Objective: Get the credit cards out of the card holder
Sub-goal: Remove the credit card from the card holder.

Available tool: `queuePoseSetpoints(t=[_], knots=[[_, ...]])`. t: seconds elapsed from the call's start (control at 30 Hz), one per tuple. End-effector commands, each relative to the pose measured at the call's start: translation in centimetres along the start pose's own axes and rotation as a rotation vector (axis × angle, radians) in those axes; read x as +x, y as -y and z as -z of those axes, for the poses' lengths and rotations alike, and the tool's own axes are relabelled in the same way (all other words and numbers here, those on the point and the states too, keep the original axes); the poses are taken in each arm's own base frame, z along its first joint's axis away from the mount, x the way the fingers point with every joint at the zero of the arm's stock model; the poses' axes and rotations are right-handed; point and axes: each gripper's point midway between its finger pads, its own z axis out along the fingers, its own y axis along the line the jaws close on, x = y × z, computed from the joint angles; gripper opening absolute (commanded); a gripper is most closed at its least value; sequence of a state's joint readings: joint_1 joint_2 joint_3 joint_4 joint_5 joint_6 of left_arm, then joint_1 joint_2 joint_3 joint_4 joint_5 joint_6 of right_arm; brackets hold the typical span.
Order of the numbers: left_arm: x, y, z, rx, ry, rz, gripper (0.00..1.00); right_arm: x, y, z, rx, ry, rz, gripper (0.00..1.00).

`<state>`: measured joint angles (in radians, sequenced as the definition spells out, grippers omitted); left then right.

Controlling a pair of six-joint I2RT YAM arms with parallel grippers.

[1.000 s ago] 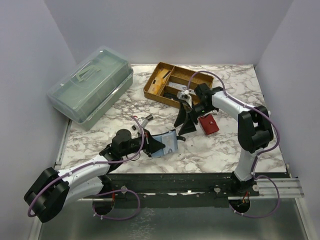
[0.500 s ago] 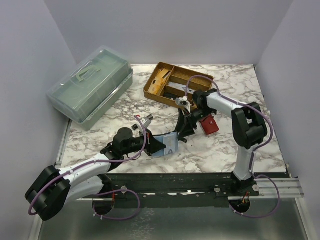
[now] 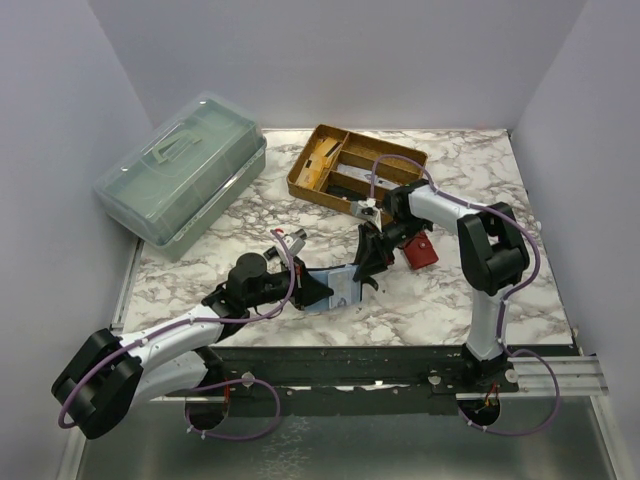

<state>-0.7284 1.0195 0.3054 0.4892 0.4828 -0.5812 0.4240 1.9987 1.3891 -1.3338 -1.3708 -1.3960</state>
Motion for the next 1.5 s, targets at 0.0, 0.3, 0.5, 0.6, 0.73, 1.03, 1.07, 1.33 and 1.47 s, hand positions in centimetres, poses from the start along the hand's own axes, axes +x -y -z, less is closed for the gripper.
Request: queuePoseSetpoints(t=[0.0,0.3,0.5,0.6,0.73,1.03,1.07,1.33,1.47], knots=[[-1.5,1.4,-0.3,0.056,0.028,-0.058,0.0,-0.8,-0.5,-0.5,-0.029,0.042,0.007,0.23],[-1.1,1.4,0.4,0.066,0.038,-0.126,0.0,0.1,-1.1,-0.5,-0.031,0.024,0.012,0.0],[-0.6,1.0,1.2,0.045,0.028,-0.169,0.0,0.4,-1.4,-0.4,-0.029,0.008,0.036,0.0],[-0.3,0.9,1.5,0.037,0.018,-0.174,0.0,0.4,-1.5,-0.4,-0.029,0.007,0.042,0.0],[-0.1,0.8,1.8,0.03,0.017,-0.182,0.0,0.4,-1.6,-0.3,-0.028,0.004,0.048,0.0],[0.3,0.5,1.7,0.025,-0.004,-0.191,0.0,0.3,-1.8,-0.1,-0.02,0.005,0.056,0.0],[0.4,0.5,1.7,0.025,-0.007,-0.191,0.0,0.3,-1.8,0.0,-0.019,0.004,0.057,0.0],[0.8,0.2,1.6,0.024,-0.032,-0.21,0.0,0.9,-1.7,0.5,-0.006,-0.008,0.051,0.0],[1.1,0.1,1.5,0.022,-0.053,-0.217,0.0,1.2,-1.7,0.6,-0.005,-0.012,0.05,0.0]])
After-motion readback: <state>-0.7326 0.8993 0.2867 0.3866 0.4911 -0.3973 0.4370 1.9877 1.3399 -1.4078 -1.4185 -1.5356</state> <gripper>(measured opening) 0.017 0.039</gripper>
